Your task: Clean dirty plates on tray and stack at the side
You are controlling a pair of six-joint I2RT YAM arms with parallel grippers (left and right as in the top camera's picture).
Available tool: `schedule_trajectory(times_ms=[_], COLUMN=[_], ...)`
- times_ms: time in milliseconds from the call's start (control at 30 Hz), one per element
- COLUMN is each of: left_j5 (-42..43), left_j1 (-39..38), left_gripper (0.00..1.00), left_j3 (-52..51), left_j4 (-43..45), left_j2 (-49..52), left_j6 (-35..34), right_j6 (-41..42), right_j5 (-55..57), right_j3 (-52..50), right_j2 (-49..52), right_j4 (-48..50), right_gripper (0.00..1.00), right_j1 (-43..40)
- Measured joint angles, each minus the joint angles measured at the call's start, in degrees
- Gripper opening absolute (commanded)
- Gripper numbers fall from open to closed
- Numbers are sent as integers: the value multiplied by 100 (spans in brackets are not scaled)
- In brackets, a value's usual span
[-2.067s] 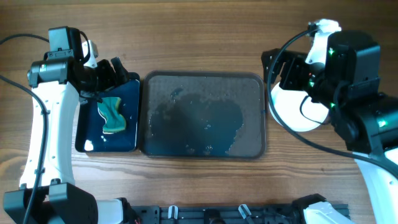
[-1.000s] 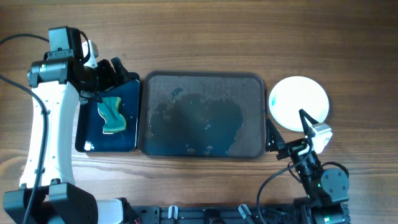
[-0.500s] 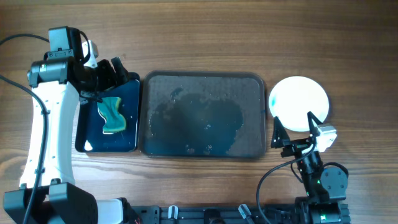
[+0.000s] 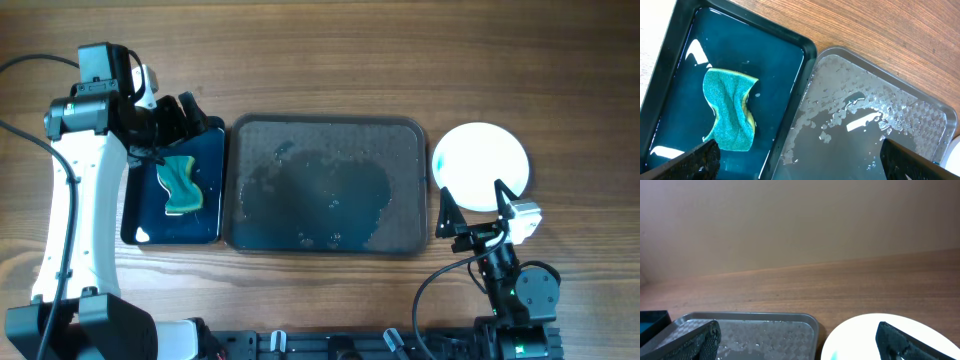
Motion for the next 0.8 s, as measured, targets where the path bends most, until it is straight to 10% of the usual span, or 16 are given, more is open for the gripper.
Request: schedule_trajectory(times_ms=[533, 800], left_j5=[-24, -44], left_j1=[0, -136], left_gripper=[100, 100], left_j3=[-22, -1891], left_j4=[330, 2850], left_j2=[-76, -2559], left_j6=[0, 4], right_j6=[0, 0], right_j5=[0, 0], right_j3=[0, 0], right_j2=[0, -15], right_j4=[0, 0], right_gripper=[100, 100], right_j1=[0, 0])
